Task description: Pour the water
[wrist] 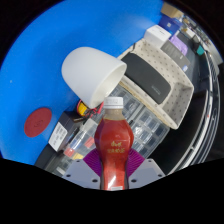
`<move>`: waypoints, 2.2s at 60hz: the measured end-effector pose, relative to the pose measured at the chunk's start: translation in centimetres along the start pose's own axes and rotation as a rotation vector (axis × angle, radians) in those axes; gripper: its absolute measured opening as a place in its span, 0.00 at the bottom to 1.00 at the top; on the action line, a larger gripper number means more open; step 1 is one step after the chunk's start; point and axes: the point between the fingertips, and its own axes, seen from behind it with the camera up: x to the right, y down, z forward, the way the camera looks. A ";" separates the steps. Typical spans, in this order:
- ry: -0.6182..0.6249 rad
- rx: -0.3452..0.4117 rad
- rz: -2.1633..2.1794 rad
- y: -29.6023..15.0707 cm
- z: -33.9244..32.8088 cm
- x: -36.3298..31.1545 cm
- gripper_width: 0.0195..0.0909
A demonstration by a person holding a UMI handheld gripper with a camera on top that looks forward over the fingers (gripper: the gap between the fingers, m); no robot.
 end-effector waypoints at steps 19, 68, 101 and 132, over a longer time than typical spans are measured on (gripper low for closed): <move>-0.005 -0.010 0.144 -0.1 -0.7 -0.1 0.12; -0.130 0.105 2.200 1.2 -0.3 -5.2 0.15; -0.187 0.047 2.243 -0.2 -0.4 -7.9 0.43; -0.193 -0.158 2.306 -2.4 -15.2 -7.4 0.88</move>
